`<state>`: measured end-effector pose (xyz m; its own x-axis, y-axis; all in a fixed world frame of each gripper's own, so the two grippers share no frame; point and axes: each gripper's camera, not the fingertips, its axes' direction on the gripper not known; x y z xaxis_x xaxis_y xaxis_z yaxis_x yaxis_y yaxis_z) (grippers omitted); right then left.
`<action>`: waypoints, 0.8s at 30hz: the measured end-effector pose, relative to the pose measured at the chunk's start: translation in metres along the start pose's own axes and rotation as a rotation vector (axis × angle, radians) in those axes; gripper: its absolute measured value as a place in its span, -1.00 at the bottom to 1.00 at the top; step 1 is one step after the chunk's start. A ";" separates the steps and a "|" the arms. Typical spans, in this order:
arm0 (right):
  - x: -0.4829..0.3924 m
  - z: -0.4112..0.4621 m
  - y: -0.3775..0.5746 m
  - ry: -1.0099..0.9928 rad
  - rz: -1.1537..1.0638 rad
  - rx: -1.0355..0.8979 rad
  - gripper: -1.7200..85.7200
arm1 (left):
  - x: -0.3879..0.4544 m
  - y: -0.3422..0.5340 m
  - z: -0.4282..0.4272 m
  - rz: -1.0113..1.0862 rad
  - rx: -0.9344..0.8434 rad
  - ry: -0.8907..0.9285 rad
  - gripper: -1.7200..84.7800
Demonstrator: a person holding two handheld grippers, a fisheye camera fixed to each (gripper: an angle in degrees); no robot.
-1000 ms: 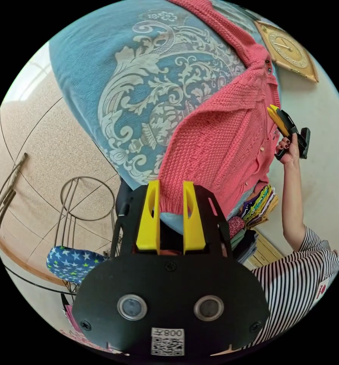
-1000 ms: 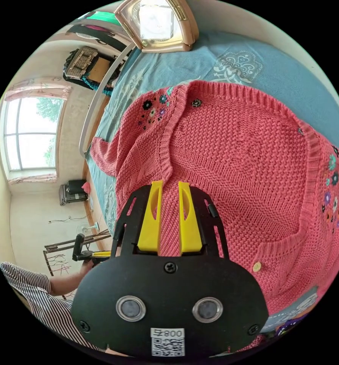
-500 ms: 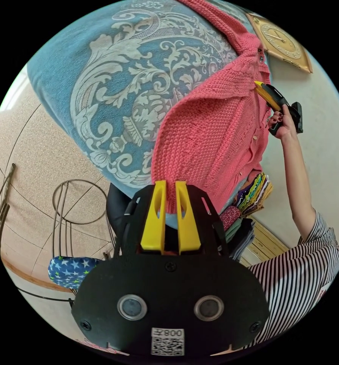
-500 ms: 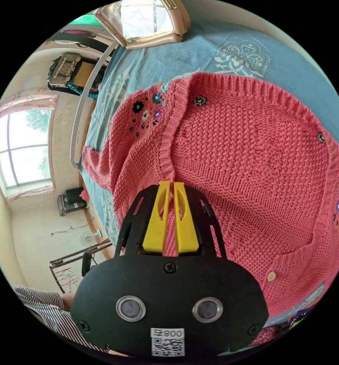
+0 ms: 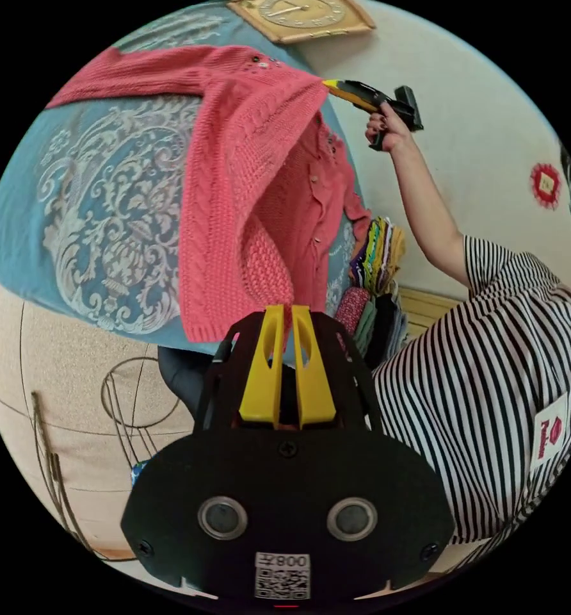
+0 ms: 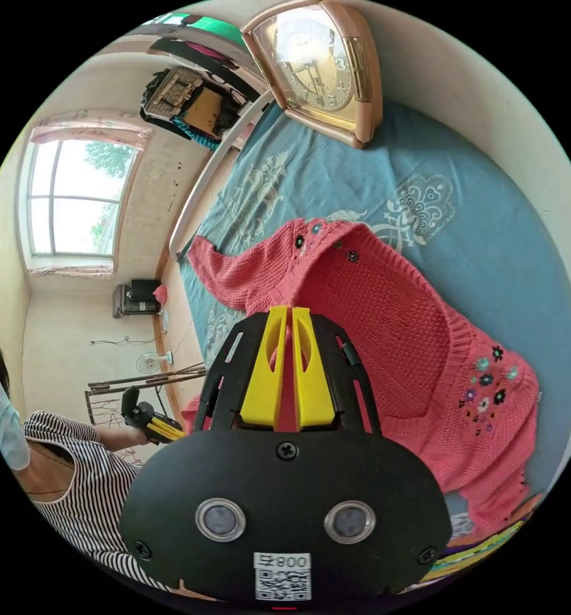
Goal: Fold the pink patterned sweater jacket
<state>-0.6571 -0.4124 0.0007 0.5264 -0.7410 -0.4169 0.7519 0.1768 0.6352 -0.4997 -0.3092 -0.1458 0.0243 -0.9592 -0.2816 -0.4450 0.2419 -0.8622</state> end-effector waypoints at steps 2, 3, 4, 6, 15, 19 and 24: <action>0.007 -0.001 -0.002 0.091 0.019 -0.043 -0.94 | 0.012 -0.006 0.023 0.065 -0.068 -0.002 -0.91; 0.008 0.000 -0.003 0.108 0.021 -0.050 -0.94 | 0.017 -0.010 0.041 0.084 -0.111 -0.001 -0.91; 0.012 0.006 -0.003 0.150 0.032 -0.076 -0.94 | 0.019 -0.011 0.049 0.095 -0.122 -0.010 -0.91; 0.018 0.018 -0.005 0.198 0.050 -0.110 -0.94 | 0.020 -0.016 0.081 0.115 -0.153 -0.054 -0.91; 0.008 0.073 -0.012 0.277 0.060 -0.153 -0.94 | 0.010 -0.022 0.132 0.065 -0.215 -0.085 -0.91; 0.003 0.089 -0.010 0.292 0.071 -0.172 -0.94 | 0.003 -0.022 0.149 0.027 -0.260 -0.061 -0.91; -0.002 0.099 -0.002 0.280 0.086 -0.161 -0.94 | -0.001 -0.019 0.164 0.006 -0.296 -0.058 -0.88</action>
<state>-0.6989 -0.4757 0.0644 0.6626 -0.5164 -0.5425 0.7412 0.3478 0.5742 -0.3440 -0.2890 -0.1979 0.0681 -0.9457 -0.3178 -0.6868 0.1866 -0.7024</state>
